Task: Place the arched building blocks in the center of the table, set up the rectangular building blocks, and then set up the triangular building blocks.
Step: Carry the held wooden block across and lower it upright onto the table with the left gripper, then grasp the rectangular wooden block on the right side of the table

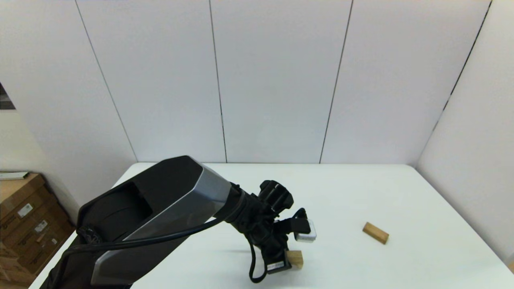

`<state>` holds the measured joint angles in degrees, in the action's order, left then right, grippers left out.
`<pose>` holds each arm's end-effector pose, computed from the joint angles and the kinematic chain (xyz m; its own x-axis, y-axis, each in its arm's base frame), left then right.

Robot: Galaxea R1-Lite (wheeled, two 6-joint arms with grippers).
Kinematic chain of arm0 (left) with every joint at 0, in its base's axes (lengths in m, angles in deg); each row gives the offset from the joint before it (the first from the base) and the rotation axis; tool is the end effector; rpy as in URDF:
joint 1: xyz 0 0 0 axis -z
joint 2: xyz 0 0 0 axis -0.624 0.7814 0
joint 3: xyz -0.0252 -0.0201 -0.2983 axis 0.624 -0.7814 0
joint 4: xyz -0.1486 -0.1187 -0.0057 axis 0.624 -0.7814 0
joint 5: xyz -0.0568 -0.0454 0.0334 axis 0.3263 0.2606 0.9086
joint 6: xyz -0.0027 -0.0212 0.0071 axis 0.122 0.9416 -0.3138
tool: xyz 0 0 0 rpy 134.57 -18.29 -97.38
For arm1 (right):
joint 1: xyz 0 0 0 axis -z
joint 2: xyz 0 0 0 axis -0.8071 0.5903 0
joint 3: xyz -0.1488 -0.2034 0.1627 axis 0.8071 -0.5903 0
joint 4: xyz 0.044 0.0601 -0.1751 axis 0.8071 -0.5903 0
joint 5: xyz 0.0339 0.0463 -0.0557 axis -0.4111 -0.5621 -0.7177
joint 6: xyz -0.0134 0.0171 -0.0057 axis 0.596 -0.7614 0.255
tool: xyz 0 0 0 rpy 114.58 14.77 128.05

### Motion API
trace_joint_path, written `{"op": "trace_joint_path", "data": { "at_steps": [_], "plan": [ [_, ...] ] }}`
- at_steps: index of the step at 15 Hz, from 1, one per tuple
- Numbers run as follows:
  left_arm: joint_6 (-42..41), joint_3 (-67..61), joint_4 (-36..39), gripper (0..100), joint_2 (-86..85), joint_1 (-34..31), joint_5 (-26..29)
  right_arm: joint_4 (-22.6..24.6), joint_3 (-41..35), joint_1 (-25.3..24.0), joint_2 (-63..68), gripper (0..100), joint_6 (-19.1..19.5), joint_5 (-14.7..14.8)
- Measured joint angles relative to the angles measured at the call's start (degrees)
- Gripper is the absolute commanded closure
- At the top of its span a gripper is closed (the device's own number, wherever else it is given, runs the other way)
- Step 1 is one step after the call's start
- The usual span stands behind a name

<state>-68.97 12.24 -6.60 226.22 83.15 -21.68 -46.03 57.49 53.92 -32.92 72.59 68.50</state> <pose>0.3089 -0.3147 -0.0104 0.0458 -0.5155 -0.8556 0.9990 0.0234 0.0393 -0.0230 0.0000 0.0758 1.0000 -0.0013 0.0042 0.0013 1.0000 -0.0016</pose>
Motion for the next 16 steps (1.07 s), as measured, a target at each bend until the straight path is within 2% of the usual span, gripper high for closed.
{"op": "trace_joint_path", "data": {
  "at_steps": [3, 4, 12, 16],
  "plan": [
    [-0.06, 0.04, 0.02, 100, -0.02, -0.04, -0.02, 0.0, 0.0, 0.0, 0.0, 0, 0.0, 0.0],
    [-0.06, 0.04, 0.06, 0, -0.02, -0.06, 0.0, 0.0, 0.0, 0.0, 0.0, 0, 0.0, 0.0],
    [0.13, 0.63, 0.3, 0, -0.71, -0.06, 0.67, 0.0, 0.0, 0.0, 0.0, 0, 0.0, 0.02],
    [0.44, -0.18, 0.09, 0, -7.44, -1.52, 0.74, 0.0, 0.0, 0.0, 0.0, 0, -0.05, 0.02]
  ]
}}
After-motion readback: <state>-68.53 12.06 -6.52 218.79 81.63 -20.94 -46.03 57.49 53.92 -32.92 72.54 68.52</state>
